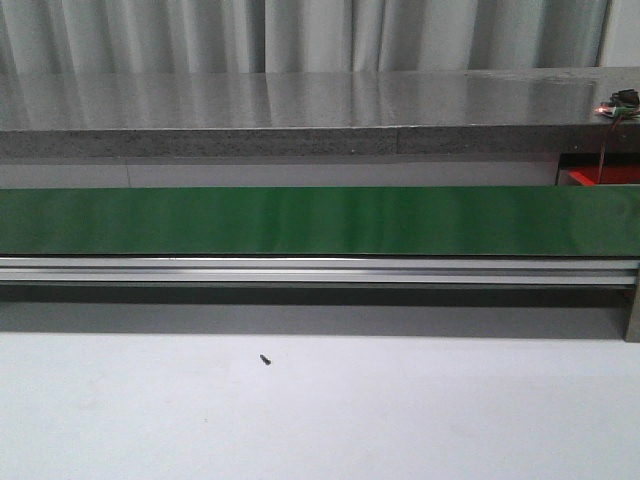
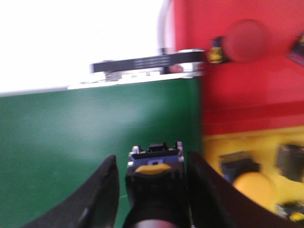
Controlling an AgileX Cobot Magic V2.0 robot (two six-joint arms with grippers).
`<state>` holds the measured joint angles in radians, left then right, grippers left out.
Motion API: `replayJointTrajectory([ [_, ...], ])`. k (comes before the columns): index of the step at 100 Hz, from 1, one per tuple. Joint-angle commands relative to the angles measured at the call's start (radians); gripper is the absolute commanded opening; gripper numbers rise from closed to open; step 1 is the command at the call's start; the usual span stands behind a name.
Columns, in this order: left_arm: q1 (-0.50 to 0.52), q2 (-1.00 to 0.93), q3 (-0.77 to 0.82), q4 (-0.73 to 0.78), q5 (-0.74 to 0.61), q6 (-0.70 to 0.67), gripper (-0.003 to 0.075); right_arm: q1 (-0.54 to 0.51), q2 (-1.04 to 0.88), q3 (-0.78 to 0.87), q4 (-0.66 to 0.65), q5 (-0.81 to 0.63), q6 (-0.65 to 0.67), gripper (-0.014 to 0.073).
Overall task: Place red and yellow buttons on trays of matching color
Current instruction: 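Carry the red button with the right gripper over the red tray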
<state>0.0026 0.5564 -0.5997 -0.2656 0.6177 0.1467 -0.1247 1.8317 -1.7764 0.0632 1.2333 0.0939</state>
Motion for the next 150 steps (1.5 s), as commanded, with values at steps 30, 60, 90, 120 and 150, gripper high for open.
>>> replayJointTrajectory([
  [30,-0.008,0.001,-0.026,-0.019,-0.069,0.0,-0.002,-0.165,-0.018,-0.033,-0.006,-0.024,-0.015,0.014],
  [60,-0.008,0.001,-0.026,-0.019,-0.069,0.0,-0.002,-0.178,0.087,-0.033,-0.008,-0.092,-0.015,0.014],
  [90,-0.008,0.001,-0.026,-0.019,-0.069,0.0,-0.002,-0.194,0.146,-0.035,-0.016,-0.143,-0.015,0.014],
  [120,-0.008,0.001,-0.026,-0.019,-0.069,0.0,-0.002,-0.215,0.191,-0.035,-0.017,-0.185,-0.015,0.014],
  [150,-0.008,0.001,-0.026,-0.019,-0.069,0.0,-0.002,-0.224,0.241,-0.042,-0.016,-0.23,-0.015,0.014],
])
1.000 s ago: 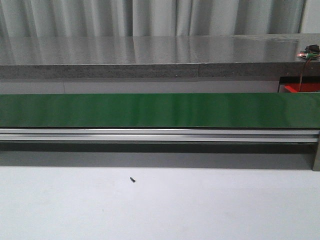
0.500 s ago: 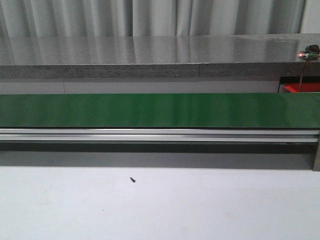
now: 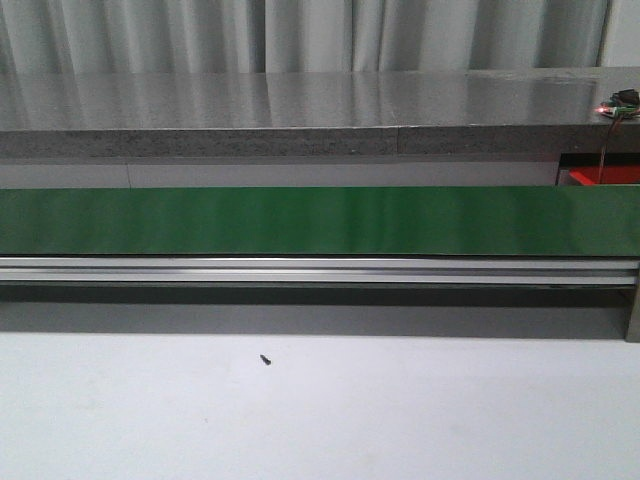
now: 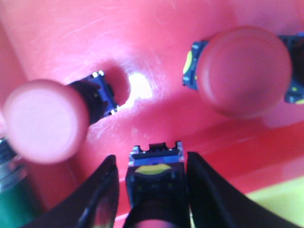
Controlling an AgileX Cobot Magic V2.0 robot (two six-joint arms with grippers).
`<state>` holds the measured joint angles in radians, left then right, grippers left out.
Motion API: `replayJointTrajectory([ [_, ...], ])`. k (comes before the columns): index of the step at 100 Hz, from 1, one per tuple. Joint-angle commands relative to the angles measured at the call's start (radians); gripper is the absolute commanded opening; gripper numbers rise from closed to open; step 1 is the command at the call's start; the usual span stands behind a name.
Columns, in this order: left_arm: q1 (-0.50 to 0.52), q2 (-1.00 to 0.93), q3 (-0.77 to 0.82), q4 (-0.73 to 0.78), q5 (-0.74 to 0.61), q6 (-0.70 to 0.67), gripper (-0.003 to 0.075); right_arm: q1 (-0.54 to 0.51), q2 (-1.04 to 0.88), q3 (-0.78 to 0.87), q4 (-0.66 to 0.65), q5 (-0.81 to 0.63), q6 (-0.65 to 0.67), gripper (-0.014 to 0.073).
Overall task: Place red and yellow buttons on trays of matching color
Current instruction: 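Carry the red button with the right gripper over the red tray, then lower the red button into the red tray and open the right gripper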
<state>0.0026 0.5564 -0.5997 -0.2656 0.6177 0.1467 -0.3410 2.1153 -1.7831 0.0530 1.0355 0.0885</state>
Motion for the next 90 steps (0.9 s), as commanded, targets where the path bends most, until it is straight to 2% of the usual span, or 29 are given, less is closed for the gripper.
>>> replayJointTrajectory([
  [1,-0.008,0.001,-0.026,-0.019,-0.069,0.0,-0.002,-0.008,-0.043,-0.035,-0.006,-0.034,-0.01,0.014],
  [28,-0.008,0.001,-0.026,-0.019,-0.067,0.0,-0.002,-0.008,-0.021,-0.043,-0.006,-0.091,-0.01,0.014],
  [58,-0.008,0.001,-0.026,-0.019,-0.067,0.0,-0.002,-0.008,-0.003,-0.043,-0.006,-0.087,-0.019,0.0157],
  [67,-0.008,0.001,-0.026,-0.019,-0.067,0.0,-0.002,-0.008,0.003,-0.043,-0.005,-0.086,-0.02,0.0211],
  [84,-0.008,0.001,-0.026,-0.019,-0.067,0.0,-0.002,-0.008,0.003,-0.043,-0.005,-0.092,-0.021,0.0393],
  [90,-0.008,0.001,-0.026,-0.019,-0.067,0.0,-0.002,-0.008,0.002,-0.043,-0.005,-0.09,-0.021,0.0429],
])
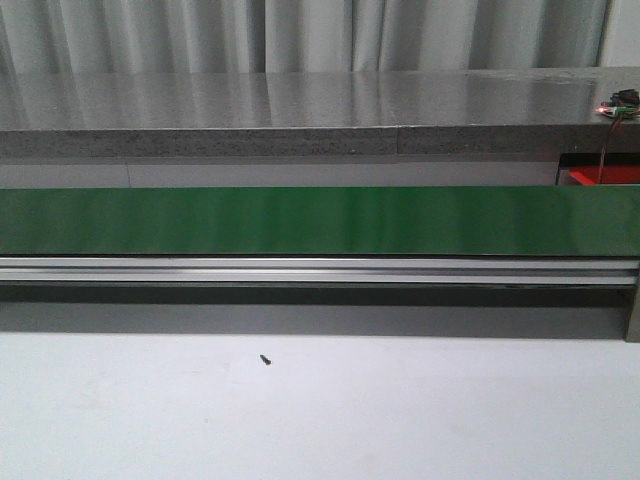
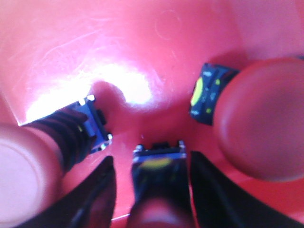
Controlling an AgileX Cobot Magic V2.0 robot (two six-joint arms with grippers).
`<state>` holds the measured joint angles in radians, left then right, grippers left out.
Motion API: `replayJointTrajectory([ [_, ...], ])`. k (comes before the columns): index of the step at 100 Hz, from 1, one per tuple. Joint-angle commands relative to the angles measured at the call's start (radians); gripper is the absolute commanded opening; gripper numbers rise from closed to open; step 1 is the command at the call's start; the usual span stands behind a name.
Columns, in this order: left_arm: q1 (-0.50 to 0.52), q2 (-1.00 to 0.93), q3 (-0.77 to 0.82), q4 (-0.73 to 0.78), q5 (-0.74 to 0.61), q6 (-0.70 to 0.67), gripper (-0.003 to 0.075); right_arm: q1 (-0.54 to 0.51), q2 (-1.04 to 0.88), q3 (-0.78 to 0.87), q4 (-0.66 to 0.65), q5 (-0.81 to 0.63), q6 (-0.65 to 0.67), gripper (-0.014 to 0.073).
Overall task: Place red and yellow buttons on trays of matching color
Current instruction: 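Lower the red button into the red tray and open the right gripper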
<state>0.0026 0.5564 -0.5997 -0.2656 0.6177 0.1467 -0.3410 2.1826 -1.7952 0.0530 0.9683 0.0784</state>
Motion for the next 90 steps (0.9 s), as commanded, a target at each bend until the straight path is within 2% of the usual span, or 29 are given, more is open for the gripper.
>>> replayJointTrajectory([
  [1,-0.008,0.001,-0.026,-0.019,-0.067,0.0,-0.002,-0.008,-0.065,-0.031,-0.005,-0.022,-0.01,0.0433],
  [61,-0.008,0.001,-0.026,-0.019,-0.067,0.0,-0.002,-0.007,-0.21,-0.027,-0.005,0.065,-0.009,0.0419],
  [73,-0.008,0.001,-0.026,-0.019,-0.067,0.0,-0.002,0.0,-0.264,-0.026,0.0,0.074,-0.009,0.029],
  [90,-0.008,0.001,-0.026,-0.019,-0.067,0.0,-0.002,0.021,-0.345,-0.014,0.0,0.1,-0.009,0.0006],
])
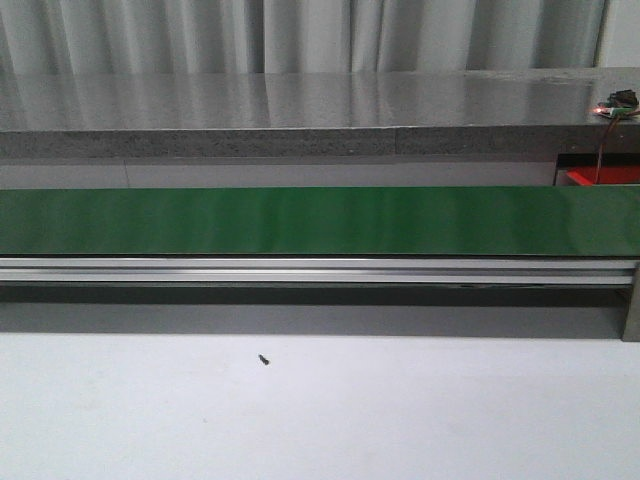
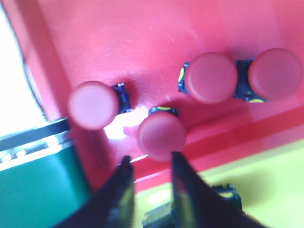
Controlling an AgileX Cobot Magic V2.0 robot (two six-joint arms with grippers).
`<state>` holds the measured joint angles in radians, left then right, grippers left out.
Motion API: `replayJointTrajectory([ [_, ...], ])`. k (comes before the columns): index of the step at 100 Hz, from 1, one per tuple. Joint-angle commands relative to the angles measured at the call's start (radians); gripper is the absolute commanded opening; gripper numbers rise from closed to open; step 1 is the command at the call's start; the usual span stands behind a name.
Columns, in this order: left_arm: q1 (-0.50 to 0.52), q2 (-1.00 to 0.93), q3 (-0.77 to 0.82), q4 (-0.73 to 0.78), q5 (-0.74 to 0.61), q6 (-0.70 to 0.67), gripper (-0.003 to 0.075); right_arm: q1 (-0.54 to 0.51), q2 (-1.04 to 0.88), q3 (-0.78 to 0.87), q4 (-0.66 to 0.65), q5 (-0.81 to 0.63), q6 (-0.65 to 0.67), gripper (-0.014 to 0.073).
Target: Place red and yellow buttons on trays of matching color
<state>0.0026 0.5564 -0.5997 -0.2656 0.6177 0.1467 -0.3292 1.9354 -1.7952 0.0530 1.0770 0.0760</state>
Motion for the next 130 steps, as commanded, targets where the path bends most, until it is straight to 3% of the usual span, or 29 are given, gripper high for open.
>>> replayJointTrajectory([
  [1,-0.008,0.001,-0.026,-0.019,-0.067,0.0,-0.002,0.012,-0.105,-0.011,0.002,-0.009,-0.007,-0.0014],
  [11,-0.008,0.001,-0.026,-0.019,-0.067,0.0,-0.002,0.033,-0.156,0.031,0.002,-0.018,-0.007,-0.013],
  [85,-0.008,0.001,-0.026,-0.019,-0.067,0.0,-0.002,0.276,-0.627,0.572,0.007,-0.312,-0.007,-0.0123],
  [130,-0.008,0.001,-0.026,-0.019,-0.067,0.0,-0.002,0.343,-0.998,0.912,-0.014,-0.596,-0.006,-0.0123],
])
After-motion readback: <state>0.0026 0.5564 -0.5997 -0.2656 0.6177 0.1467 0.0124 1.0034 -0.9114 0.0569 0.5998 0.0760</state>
